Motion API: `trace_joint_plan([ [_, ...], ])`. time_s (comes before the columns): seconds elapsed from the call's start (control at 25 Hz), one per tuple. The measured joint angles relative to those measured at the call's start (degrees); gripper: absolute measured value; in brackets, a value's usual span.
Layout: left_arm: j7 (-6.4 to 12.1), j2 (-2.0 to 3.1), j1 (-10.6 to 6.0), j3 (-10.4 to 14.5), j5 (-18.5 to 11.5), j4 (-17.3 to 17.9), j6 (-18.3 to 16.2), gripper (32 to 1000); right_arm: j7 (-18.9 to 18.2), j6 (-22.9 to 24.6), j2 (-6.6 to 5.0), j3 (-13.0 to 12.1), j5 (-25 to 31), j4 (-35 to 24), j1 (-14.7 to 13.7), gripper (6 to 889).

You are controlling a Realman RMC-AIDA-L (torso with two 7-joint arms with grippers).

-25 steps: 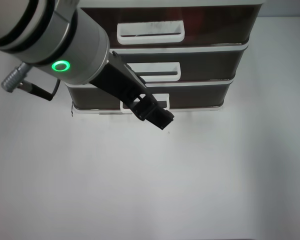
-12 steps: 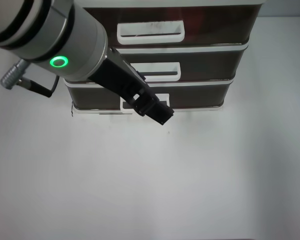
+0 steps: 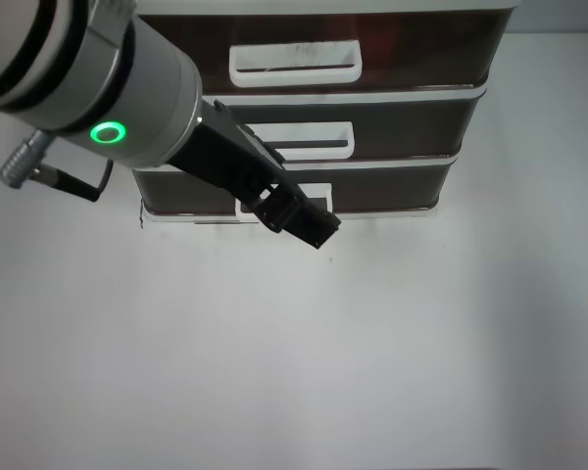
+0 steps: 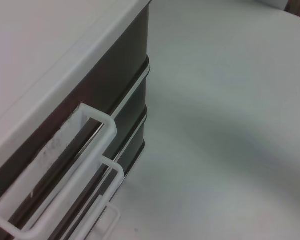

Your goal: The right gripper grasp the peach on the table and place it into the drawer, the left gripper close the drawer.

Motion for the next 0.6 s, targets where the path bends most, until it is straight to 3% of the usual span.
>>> trace_joint_plan([
  [0.24, 0.8, -0.04, 2.39, -0.08, -0.23, 0.05, 0.96, 856, -0.82, 0.0, 1.55, -0.01, -1.77, 0.0, 0.1, 865],
  [0.44, 0.29, -0.13, 4.38, -0.08, -0.23, 0.91, 1.09, 856, -2.06, 0.0, 2.74, 0.01, -2.19, 0.0, -0.09, 865],
  [0.6, 0.65, -0.08, 3.97, -0.02, -0.23, 1.09, 1.37, 856, -2.14, 0.0, 3.3, 0.18, -2.35, 0.0, 0.23, 865],
])
